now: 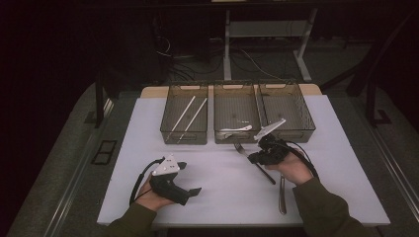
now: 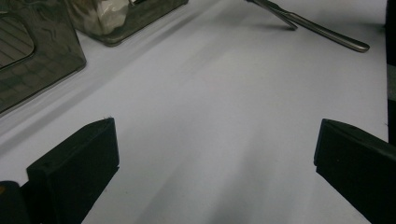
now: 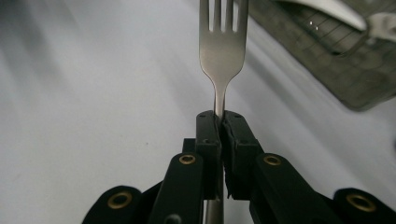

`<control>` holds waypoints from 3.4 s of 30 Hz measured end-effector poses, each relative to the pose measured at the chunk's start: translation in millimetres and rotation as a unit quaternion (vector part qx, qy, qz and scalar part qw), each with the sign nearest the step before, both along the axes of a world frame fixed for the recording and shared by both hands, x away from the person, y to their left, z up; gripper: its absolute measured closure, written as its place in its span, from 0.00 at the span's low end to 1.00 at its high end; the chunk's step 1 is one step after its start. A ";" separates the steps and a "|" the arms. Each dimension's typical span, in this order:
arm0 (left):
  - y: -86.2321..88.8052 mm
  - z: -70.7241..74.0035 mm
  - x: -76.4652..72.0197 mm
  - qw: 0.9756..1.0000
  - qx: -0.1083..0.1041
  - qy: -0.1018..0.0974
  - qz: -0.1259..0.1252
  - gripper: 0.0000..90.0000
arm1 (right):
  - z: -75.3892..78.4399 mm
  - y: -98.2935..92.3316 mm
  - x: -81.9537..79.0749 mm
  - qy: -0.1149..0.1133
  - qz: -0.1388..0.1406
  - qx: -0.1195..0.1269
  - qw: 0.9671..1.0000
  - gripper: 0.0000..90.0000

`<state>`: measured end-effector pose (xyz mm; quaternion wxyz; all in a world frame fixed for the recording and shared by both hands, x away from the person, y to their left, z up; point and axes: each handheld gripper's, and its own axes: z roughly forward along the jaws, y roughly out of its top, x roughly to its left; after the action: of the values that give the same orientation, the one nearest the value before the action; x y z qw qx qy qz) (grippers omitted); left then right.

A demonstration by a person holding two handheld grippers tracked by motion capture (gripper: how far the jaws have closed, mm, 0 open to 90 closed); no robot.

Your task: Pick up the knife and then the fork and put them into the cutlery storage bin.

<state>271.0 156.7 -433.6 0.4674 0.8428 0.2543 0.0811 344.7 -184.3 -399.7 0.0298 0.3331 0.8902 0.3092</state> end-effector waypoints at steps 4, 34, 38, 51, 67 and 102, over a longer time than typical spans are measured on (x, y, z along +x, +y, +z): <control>-0.1 0.3 0.0 1.000 -0.003 -0.001 -0.003 0.00 | 9.1 -11.2 -1.1 -0.020 -0.007 0.035 0.999 0.95; 1.0 -0.5 2.3 1.000 -0.015 0.001 -0.003 0.00 | 89.6 -105.4 45.8 -0.152 -0.127 0.113 0.974 0.95; 0.9 -0.4 2.2 1.000 -0.017 0.001 -0.004 0.00 | 99.9 -114.9 60.5 -0.163 -0.145 0.110 0.970 0.95; 1.6 0.4 1.6 1.000 -0.018 0.001 -0.006 0.00 | 97.7 -129.5 97.9 -0.196 -0.187 0.095 0.958 0.95; 0.7 -0.4 1.4 1.000 -0.019 0.001 -0.008 0.00 | 29.2 -144.7 110.4 -0.109 -0.208 0.037 0.971 0.95; -0.8 -1.0 0.4 1.000 -0.016 0.005 -0.011 0.00 | 46.0 -113.3 22.4 -0.092 -0.146 0.037 0.984 0.67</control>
<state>271.3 155.9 -434.6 0.4805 0.8383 0.2488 0.0672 367.1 -297.6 -353.7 0.1442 0.4303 0.8135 0.3638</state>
